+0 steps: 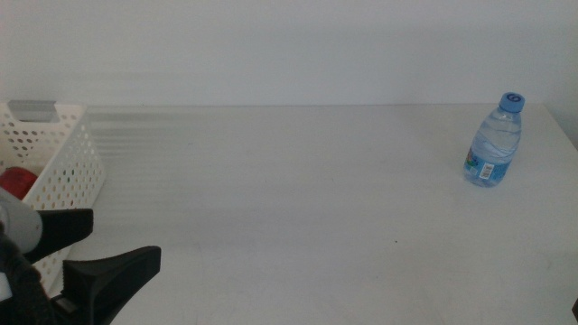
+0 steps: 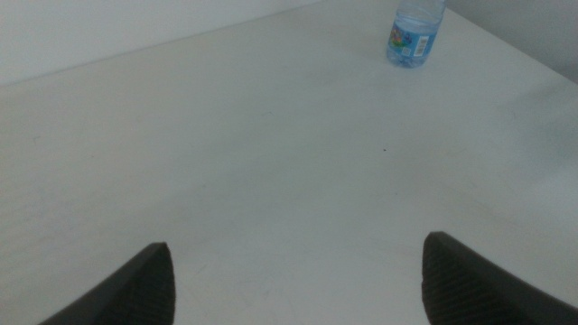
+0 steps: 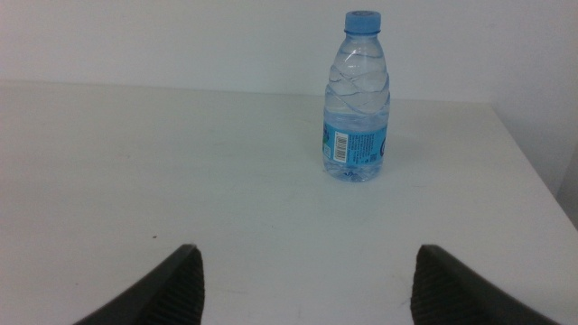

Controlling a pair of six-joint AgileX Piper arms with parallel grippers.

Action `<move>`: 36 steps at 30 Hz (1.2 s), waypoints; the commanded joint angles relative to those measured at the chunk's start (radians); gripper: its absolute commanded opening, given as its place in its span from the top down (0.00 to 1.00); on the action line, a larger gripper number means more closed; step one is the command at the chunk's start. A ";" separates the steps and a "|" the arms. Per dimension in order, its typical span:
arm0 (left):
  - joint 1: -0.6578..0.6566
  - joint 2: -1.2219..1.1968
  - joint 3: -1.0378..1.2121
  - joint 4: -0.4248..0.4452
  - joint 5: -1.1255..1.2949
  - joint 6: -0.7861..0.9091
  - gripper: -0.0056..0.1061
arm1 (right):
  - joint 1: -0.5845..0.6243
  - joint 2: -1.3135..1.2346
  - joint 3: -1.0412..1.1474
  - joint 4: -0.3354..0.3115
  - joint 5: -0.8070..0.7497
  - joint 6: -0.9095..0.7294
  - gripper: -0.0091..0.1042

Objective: Use arms to grab the bottles and put them into the dustbin to the left of the table.

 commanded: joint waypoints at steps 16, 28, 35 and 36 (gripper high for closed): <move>-0.004 0.002 -0.028 -0.001 -0.074 -0.010 0.14 | -0.005 0.445 -0.283 -0.168 -0.287 -0.066 0.39; -0.004 0.002 -0.028 -0.001 -0.074 -0.010 0.14 | -0.005 0.909 -0.278 -0.174 -0.747 -0.028 0.39; -0.004 0.002 -0.028 -0.001 -0.074 -0.010 0.14 | -0.005 1.185 -0.279 -0.166 -1.044 -0.030 0.39; -0.004 0.002 -0.028 -0.001 -0.074 -0.010 0.14 | -0.005 1.226 -0.279 -0.149 -1.099 -0.030 0.39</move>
